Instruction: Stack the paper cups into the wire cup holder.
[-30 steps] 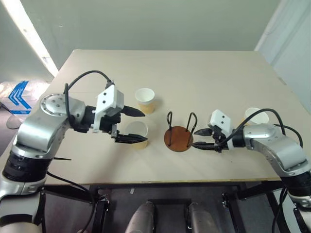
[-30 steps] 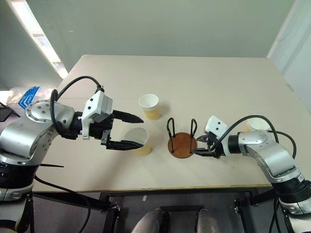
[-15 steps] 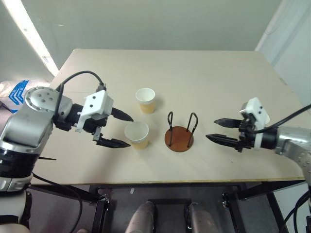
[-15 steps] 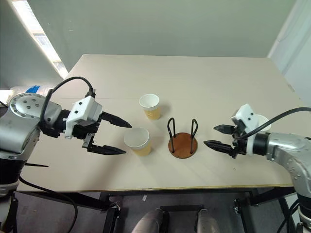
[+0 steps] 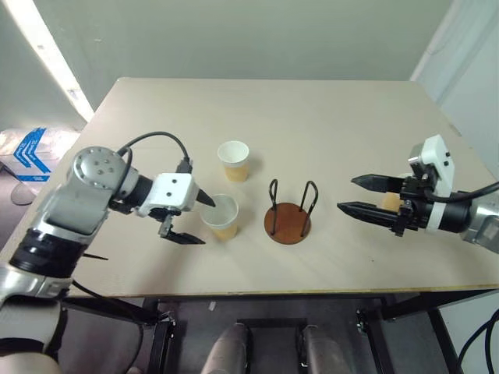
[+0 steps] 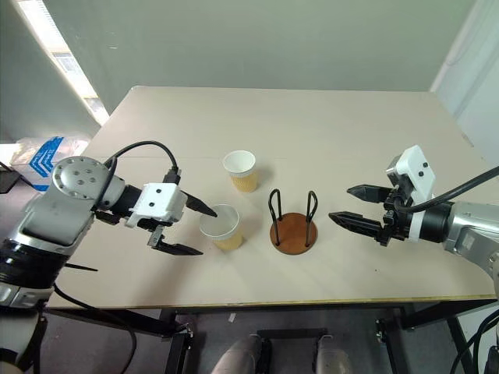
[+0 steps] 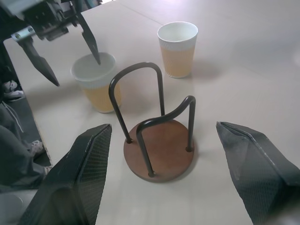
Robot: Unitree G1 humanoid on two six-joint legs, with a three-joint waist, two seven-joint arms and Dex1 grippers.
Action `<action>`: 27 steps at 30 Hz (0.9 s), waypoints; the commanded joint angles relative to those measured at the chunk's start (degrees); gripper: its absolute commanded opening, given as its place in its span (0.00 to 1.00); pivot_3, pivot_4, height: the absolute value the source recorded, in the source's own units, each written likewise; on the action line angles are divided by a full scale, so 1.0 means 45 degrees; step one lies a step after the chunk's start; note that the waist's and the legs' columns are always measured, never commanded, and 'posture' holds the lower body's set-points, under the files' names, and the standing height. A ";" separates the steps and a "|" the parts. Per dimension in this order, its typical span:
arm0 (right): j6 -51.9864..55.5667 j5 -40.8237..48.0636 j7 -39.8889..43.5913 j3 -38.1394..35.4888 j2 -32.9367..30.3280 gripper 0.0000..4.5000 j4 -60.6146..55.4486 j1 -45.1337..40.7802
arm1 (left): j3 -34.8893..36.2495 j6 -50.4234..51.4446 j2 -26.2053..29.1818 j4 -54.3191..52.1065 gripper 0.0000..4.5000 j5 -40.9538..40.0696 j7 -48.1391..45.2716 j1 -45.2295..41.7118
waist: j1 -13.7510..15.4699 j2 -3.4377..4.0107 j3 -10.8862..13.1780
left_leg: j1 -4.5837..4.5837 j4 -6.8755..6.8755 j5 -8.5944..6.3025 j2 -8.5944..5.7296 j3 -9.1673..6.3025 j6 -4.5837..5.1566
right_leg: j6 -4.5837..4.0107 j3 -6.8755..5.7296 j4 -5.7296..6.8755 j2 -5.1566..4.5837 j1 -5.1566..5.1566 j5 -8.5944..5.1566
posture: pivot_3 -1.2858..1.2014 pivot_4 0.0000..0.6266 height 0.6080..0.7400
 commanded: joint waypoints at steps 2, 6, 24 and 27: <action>-0.0203 0.0368 -0.0291 -0.0374 -0.0317 0.84 -0.0246 -0.0294 | -0.0101 -0.0688 -0.0408 0.0224 0.96 0.0480 0.0206 -0.0391 | 0.0001 0.0000 0.0000 | -0.0002 0.0001 0.0002 0.0001 0.0000 0.0002 | 0.0008 -0.0002 0.0000 0.0000 -0.0001 -0.0004 | 0.52 0.24 1.00; -0.0412 0.0324 -0.0379 -0.0374 -0.0453 0.84 -0.0101 -0.0314 | -0.0175 -0.0773 -0.0841 0.0170 0.72 0.0358 -0.0056 -0.0503 | 0.0005 -0.0001 0.0000 | -0.0005 0.0007 0.0004 0.0001 0.0002 0.0005 | 0.0024 -0.0004 0.0001 0.0000 -0.0002 -0.0014 | 0.52 0.24 1.00; -0.1820 0.0670 0.0307 -0.1320 -0.1019 0.84 -0.0369 0.0765 | 0.0343 0.1929 -0.0772 0.0123 0.01 -0.2600 -0.1052 -0.2275 | 0.0081 -0.0003 -0.0001 | -0.0022 0.0025 -0.0002 0.0001 0.0001 0.0020 | 0.0068 -0.0007 0.0008 -0.0004 0.0006 -0.0013 | 0.52 0.24 1.00; -0.1724 0.1155 0.0543 -0.1794 -0.1197 0.84 -0.0341 0.1311 | 0.0416 0.2621 -0.0893 0.0377 0.01 -0.3455 -0.1052 -0.3577 | 0.0115 -0.0004 -0.0001 | -0.0042 0.0036 -0.0004 -0.0001 -0.0001 0.0011 | 0.0068 -0.0008 0.0000 -0.0005 0.0007 -0.0012 | 0.52 0.24 1.00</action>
